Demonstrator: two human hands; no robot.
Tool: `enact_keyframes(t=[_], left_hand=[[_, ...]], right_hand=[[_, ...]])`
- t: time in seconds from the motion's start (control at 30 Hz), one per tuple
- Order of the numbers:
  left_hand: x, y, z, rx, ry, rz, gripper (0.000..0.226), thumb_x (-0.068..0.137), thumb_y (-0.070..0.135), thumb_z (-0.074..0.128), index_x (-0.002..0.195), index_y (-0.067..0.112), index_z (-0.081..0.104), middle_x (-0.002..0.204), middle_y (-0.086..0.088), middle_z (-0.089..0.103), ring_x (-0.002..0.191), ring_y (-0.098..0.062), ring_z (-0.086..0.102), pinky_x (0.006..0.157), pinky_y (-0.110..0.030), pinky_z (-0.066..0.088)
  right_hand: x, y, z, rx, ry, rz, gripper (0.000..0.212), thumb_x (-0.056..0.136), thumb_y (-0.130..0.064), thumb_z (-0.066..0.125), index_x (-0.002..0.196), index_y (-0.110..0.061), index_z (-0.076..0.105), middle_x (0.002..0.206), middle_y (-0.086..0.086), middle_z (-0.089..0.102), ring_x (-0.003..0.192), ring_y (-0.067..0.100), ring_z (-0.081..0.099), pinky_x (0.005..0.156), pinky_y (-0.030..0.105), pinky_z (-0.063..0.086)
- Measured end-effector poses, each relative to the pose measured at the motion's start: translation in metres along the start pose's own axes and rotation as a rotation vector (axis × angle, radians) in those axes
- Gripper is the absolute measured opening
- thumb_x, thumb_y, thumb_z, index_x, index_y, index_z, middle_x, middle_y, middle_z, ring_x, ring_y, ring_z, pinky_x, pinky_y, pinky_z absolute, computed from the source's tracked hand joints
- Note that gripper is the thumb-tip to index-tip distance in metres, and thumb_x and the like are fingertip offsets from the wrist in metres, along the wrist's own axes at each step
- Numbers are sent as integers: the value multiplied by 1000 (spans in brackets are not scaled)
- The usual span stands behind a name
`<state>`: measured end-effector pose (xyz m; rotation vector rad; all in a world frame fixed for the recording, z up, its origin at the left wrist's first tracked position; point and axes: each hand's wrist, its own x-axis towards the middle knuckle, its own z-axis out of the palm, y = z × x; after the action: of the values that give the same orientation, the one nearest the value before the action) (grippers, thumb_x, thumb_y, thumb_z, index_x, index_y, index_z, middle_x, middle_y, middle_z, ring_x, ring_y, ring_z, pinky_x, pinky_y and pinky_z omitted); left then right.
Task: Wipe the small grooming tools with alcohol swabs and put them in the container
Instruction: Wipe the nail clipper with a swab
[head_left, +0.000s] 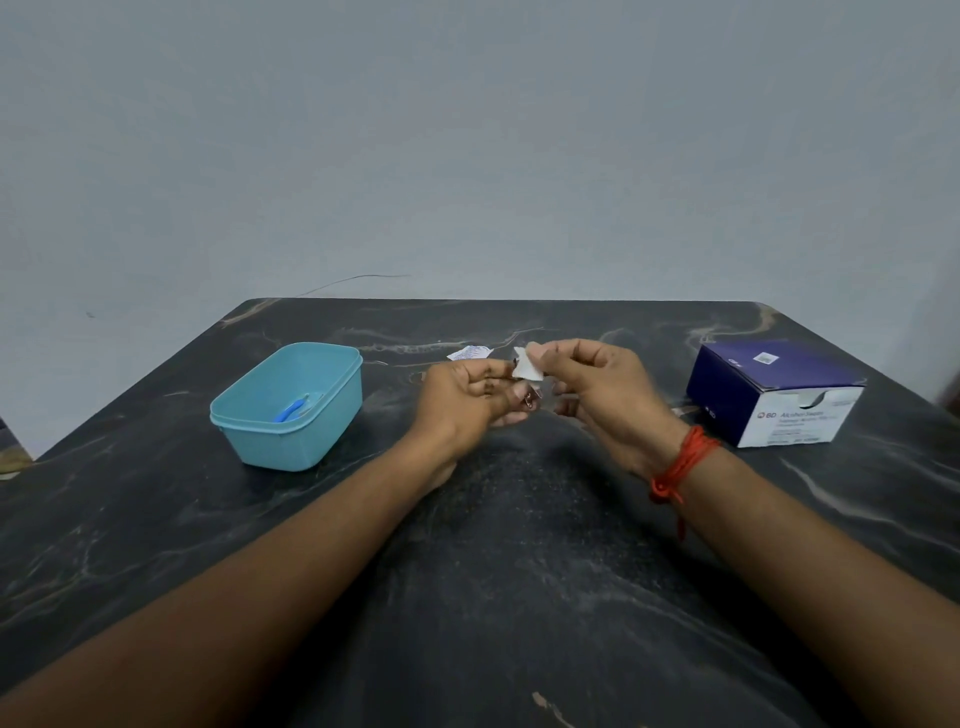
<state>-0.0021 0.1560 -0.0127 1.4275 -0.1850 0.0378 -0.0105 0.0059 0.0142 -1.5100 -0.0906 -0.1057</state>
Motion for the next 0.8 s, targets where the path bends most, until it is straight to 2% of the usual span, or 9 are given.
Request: enact_keyframes(t=[0.1, 0.2, 0.33, 0.43, 0.53, 0.7, 0.8], left_hand=[[2, -2, -1, 32, -48, -7, 27, 86, -21, 57, 99, -1, 69, 83, -13, 73, 70, -16, 74, 69, -24, 61], [2, -4, -2, 91, -75, 14, 24, 87, -19, 58, 94, 1, 70, 81, -12, 74, 71, -17, 74, 67, -23, 61], [1, -4, -1, 75, -82, 20, 15, 86, -13, 64, 91, 1, 70, 81, -13, 73, 67, -17, 72, 68, -25, 61], [2, -6, -2, 61, -59, 13, 14, 86, -13, 65, 91, -1, 69, 79, -14, 72, 64, -16, 72, 67, -26, 62], [3, -7, -3, 76, -39, -2, 16, 85, -14, 65, 101, -10, 66, 85, -20, 71, 64, -16, 72, 67, -26, 62], [3, -8, -3, 111, -30, 2, 22, 84, -17, 65, 106, -15, 65, 95, -29, 71, 73, -26, 73, 69, -29, 63], [2, -6, -3, 89, -25, -2, 21, 84, -15, 65, 105, -15, 65, 91, -26, 71, 68, -20, 73, 66, -26, 62]], right_hand=[[-1, 1, 0, -312, -11, -222, 9, 83, -13, 78, 78, -10, 72, 67, 0, 67, 53, -1, 55, 52, 13, 44], [2, 3, -3, -475, 82, -337, 15, 79, -24, 83, 79, -13, 73, 66, -4, 69, 53, -2, 57, 55, 14, 47], [9, 7, -11, -473, 85, -281, 16, 78, -30, 83, 87, -19, 76, 66, -1, 70, 56, 3, 57, 59, 22, 50], [9, 6, -10, -454, 7, -247, 9, 84, -20, 78, 91, -14, 78, 79, 8, 76, 64, 10, 61, 67, 32, 55], [8, 2, -12, -440, -34, -225, 11, 86, -13, 75, 96, -9, 78, 85, 12, 77, 67, 13, 63, 72, 33, 58], [7, 4, -11, -444, -22, -230, 14, 84, -17, 78, 93, -7, 78, 84, 15, 76, 67, 17, 62, 70, 36, 57], [8, 3, -12, -423, -51, -212, 12, 86, -13, 75, 96, -6, 77, 86, 13, 77, 68, 15, 62, 69, 30, 57]])
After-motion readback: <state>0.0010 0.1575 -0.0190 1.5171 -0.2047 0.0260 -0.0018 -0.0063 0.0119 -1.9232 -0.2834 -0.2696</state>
